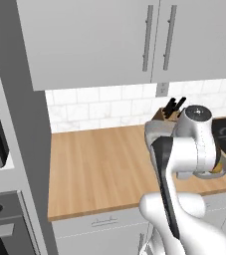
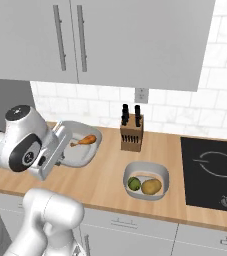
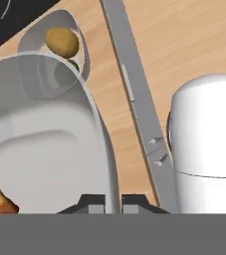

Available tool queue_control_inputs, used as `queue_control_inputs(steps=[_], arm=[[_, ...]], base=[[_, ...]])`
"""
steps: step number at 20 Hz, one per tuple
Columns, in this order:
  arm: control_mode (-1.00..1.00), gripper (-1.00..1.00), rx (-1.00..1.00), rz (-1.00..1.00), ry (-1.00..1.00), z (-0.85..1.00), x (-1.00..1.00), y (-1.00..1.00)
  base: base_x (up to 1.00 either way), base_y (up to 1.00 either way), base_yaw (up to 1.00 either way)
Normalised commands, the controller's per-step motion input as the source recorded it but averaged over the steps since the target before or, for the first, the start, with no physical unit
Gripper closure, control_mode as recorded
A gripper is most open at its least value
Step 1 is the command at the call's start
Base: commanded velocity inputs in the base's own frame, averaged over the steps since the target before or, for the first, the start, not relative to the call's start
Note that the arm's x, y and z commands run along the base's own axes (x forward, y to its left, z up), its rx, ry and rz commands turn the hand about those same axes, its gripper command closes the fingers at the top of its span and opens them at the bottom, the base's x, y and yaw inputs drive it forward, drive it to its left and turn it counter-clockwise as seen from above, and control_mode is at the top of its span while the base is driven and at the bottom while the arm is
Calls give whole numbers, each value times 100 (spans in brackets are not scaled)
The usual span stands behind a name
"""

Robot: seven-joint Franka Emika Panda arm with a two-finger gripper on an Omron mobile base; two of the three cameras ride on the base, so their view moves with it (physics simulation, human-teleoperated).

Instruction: Take the meat container that has the chicken drumstick and place it on the second highest rack of the freezer. Then take the vegetable container that has the lime and potato and place it on the highest rack of the freezer.

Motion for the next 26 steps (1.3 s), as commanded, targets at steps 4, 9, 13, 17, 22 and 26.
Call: queue_control_inputs(steps=[4,9,13,17,22,26], arm=[[-100,100,-6,-6,-17,32,-21,0],[-100,100,-12,4,6,42,-8,0],[-100,100,-15,11,27,5,0,0],[-100,100,0,10,3,-4,-6,-13],[-100,100,5,4,-8,-13,-3,-4],[-100,100,0,0,0,0,0,0]], base=[[0,0,0],[0,0,0],[0,0,0],[0,0,0],[0,0,0],[0,0,0]])
